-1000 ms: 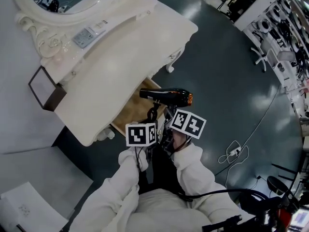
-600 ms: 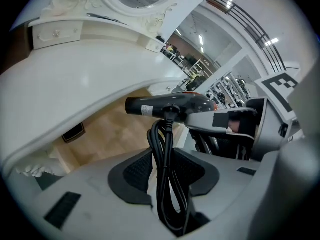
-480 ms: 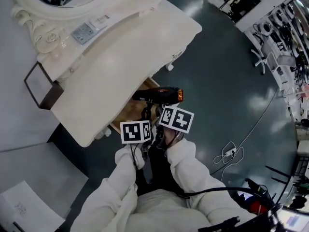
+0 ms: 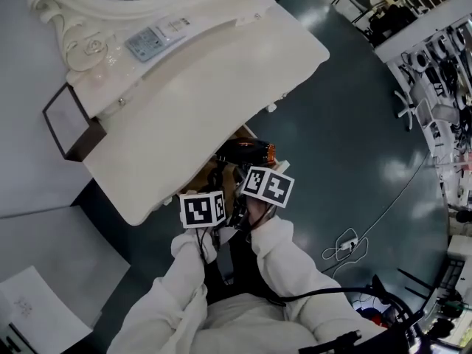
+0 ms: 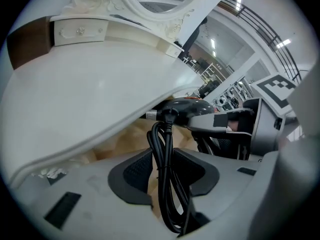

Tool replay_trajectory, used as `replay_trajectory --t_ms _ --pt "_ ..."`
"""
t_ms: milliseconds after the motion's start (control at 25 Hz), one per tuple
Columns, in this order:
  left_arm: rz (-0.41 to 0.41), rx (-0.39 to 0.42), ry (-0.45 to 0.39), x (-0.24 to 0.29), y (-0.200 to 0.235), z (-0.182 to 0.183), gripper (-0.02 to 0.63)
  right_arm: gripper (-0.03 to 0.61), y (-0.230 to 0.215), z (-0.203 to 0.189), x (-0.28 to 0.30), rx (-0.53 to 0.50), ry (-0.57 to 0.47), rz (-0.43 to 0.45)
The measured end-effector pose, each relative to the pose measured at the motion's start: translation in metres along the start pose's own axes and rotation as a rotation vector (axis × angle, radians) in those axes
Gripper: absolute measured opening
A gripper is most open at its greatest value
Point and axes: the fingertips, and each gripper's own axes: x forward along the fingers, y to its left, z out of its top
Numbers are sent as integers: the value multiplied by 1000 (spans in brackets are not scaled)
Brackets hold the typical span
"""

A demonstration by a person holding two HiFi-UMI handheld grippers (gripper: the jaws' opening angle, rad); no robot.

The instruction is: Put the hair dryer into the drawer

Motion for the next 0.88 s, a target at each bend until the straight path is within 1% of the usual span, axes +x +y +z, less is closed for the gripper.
replay_trajectory --t_ms 120,400,560,760,880 --pt "32 -9 -19 -2 11 2 129 230 5 -3 10 10 11 23" --pt "64 -23 -2 2 27 -1 129 230 18 -12 32 0 54 63" --pt "83 -53 1 5 38 -3 129 230 20 -15 42 19 71 83" --pt "125 -68 -22 10 48 1 129 230 24 -13 54 50 91 128" --pt "127 -84 -26 17 48 1 127 230 26 -10 59 70 119 145"
